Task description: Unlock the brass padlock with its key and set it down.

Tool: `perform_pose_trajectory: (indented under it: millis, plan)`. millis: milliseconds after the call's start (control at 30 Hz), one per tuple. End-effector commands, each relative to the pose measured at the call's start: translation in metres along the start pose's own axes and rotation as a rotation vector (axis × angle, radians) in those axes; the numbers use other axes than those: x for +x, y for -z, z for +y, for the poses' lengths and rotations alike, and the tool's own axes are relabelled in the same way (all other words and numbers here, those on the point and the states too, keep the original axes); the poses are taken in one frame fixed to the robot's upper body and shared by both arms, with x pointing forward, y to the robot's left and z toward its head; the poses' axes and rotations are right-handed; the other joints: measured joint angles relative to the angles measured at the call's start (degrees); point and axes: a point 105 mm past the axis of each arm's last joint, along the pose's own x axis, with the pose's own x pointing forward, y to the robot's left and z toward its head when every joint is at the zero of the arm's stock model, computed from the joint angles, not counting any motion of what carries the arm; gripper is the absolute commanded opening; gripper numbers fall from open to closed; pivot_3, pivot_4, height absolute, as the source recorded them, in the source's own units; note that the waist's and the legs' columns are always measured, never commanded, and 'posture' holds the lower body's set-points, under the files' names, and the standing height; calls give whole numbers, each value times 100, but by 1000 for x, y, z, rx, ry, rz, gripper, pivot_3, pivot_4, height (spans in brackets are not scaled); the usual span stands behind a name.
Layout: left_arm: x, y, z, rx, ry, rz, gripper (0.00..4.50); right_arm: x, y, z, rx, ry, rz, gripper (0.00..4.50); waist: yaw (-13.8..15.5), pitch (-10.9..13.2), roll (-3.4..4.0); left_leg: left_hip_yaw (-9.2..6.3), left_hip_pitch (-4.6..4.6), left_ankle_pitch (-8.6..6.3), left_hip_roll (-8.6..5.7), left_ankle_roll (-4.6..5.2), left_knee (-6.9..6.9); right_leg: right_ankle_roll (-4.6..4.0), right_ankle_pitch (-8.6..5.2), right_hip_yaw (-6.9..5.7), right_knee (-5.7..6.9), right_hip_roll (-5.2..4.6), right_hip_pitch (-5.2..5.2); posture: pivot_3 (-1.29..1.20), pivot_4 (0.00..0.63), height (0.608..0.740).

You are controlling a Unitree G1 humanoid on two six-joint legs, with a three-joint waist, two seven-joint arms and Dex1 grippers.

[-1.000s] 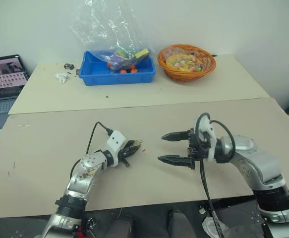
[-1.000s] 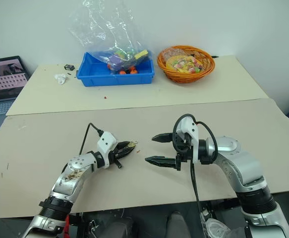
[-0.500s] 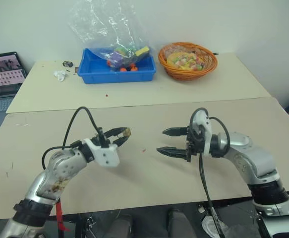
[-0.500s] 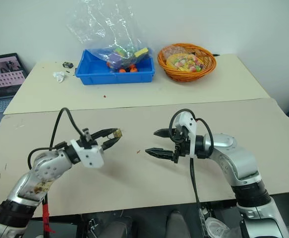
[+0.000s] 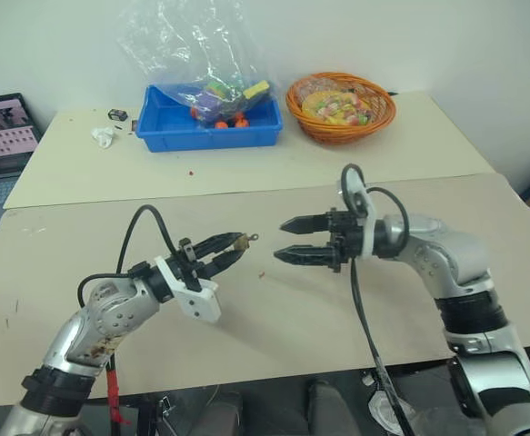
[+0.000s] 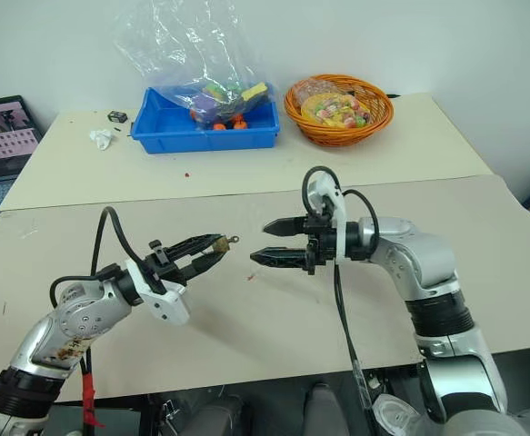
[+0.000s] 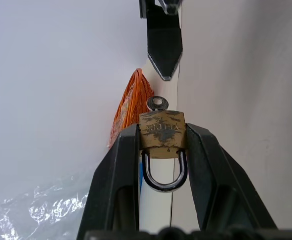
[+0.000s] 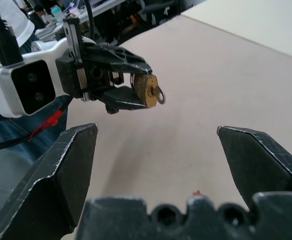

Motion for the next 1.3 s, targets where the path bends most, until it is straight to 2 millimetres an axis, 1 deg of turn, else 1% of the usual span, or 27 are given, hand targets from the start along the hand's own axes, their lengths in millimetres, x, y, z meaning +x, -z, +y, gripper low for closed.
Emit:
perform_pose_trajectory:
  millis: [33, 167, 367, 533, 733, 900, 967, 1000, 1033, 1067, 1100, 1233, 1267, 1300]
  plan:
    - [3, -6, 8, 25, -29, -34, 808, 6, -10, 0, -23, -25, 7, 4500, -14, 0, 0, 0, 0, 0, 0, 0, 0, 0, 0, -1, 0, 0, 0, 0, 150, 740]
    - [5, -7, 7, 21, -28, -39, 808, 10, -18, 0, -23, -47, 15, 4500, -44, 0, 0, 0, -1, 0, 0, 0, 1, 0, 0, -1, 3, 0, -3, 0, 150, 740]
    - [6, -6, 4, 8, -14, -37, 808, 16, -34, 8, -36, -89, 13, 4500, -90, 0, 1, -1, -1, 0, 1, 0, 1, 0, 0, -7, 7, 0, -5, 0, 150, 740]
    - [6, -8, 4, 9, -18, -42, 808, 23, -32, 11, -32, -106, 35, 4500, -89, 0, 1, -1, 0, 0, 0, 0, 4, -1, 0, -15, 46, -2, -8, 0, 150, 740]
    - [7, -7, 3, 4, -18, -39, 808, 27, -30, 10, -24, -114, 53, 4500, -92, 0, 1, 0, 0, 0, 0, -1, 6, -1, 0, -16, 53, -2, -11, 0, 150, 740]
    - [7, -8, 2, 0, -14, -40, 808, 30, -32, 10, -24, -119, 59, 4500, -90, -1, 1, 0, 0, 0, 0, -1, 7, -1, 0, -20, 57, -2, -12, 0, 150, 740]
    - [7, -8, 2, -2, -14, -40, 808, 31, -35, 9, -23, -119, 57, 4001, -91, -1, 1, 0, 0, 0, 0, -1, 8, -1, 0, -20, 58, -2, -13, 0, 150, 740]
    - [7, -8, 2, -3, -13, -39, 808, 31, -36, 9, -22, -120, 56, 3915, -92, -1, 1, 1, 0, 0, 0, -1, 9, -1, 0, -20, 60, -3, -13, 0, 150, 740]
    - [7, -8, 2, -4, -13, -39, 808, 32, -37, 9, -23, -121, 56, 3457, -92, 0, 1, 1, 0, 0, 0, -1, 10, -1, 0, -20, 63, -3, -14, 0, 150, 740]
    - [7, -8, 2, -4, -12, -39, 808, 32, -37, 9, -24, -122, 57, 3210, -92, -1, 1, 2, 0, 0, -1, -1, 10, -1, 0, -20, 66, -3, -16, 0, 150, 740]
    - [7, -8, 2, -4, -12, -39, 808, 32, -38, 8, -23, -121, 57, 2776, -92, -1, 1, 3, 0, 0, 0, -1, 10, -1, 0, -21, 69, -3, -17, 0, 150, 740]
    - [7, -8, 2, -5, -12, -38, 808, 31, -40, 7, -18, -116, 55, 1399, -91, -1, 1, 4, 1, 1, 0, -1, 12, -2, 0, -24, 73, -4, -18, 0, 150, 740]
    - [7, -8, 2, -6, -13, -38, 808, 31, -39, 6, -19, -116, 56, 1153, -91, -1, 1, 4, 0, 1, 0, -1, 13, -1, 0, -24, 74, -4, -18, 0, 150, 740]
    - [7, -8, 2, -6, -14, -37, 808, 31, -39, 7, -20, -117, 58, 698, -91, -1, 2, 4, 0, 1, 0, -1, 13, -1, 0, -23, 74, -4, -18, 0, 150, 740]
